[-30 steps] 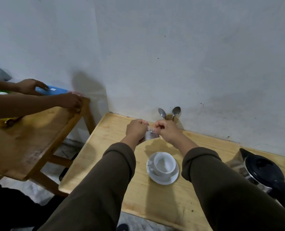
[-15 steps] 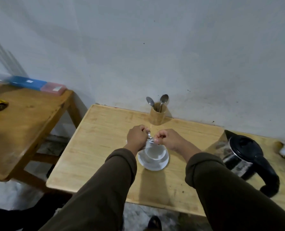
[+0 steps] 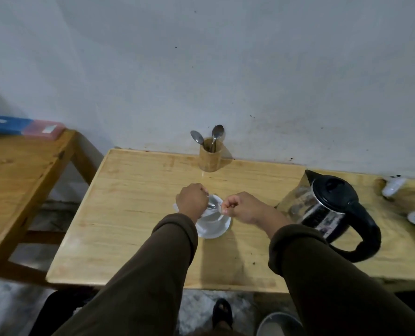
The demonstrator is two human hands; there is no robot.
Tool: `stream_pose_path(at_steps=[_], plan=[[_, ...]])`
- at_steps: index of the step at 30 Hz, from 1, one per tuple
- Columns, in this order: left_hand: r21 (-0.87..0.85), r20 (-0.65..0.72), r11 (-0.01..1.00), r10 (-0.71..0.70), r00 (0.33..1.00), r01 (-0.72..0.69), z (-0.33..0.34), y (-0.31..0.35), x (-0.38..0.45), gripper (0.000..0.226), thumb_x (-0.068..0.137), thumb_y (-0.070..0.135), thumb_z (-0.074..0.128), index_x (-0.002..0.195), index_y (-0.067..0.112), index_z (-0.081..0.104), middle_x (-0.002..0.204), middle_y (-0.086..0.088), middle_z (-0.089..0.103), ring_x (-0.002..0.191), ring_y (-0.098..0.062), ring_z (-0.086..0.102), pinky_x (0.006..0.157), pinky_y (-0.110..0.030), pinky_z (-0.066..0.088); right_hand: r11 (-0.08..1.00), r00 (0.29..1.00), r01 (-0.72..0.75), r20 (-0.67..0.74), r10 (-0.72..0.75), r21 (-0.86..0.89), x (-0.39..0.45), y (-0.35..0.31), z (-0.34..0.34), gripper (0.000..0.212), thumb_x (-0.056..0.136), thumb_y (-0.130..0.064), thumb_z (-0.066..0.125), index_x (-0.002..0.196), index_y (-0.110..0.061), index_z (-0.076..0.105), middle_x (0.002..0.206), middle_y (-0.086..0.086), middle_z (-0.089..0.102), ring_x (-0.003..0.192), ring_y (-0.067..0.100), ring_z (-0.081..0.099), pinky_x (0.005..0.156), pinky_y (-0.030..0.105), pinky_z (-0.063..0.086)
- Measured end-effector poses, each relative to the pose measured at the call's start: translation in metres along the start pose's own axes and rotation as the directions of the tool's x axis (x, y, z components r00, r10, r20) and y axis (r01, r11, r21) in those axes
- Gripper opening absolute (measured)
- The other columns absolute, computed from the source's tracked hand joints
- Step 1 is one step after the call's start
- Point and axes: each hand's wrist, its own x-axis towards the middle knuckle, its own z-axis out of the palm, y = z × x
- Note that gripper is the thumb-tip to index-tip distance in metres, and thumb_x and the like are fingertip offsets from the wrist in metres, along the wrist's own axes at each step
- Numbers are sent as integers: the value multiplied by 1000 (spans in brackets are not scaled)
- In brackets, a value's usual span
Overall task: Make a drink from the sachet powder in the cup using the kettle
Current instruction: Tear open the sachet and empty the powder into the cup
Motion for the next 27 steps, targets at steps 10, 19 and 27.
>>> stream_pose_path(at_steps=[10,19,27], plan=[[137,-18,990,-18,1000,20,5,0,-2,29,92,21,44,107,17,69,113,-6,70,108,-29,62,93,-38,50,1000,999,-4,38,4,-6,5,7,1,29,86,-2,58,65,-22,60,75,-2,61,73,11,52,69,25,43],[108,19,981,-161,987,158,-10,3,4,26,92,23,53,106,7,68,110,-12,69,101,-29,65,75,-32,48,993,982,92,-159,-103,-76,7,6,19,18,80,-4,60,68,-17,62,88,1,68,80,19,62,74,28,51],[116,65,979,-174,983,166,-13,7,3,17,91,11,52,78,2,59,102,-14,67,81,-27,60,67,-29,44,959,975,186,-80,-207,-213,11,7,32,34,69,-1,74,94,-14,57,71,-10,46,61,8,45,60,18,43]])
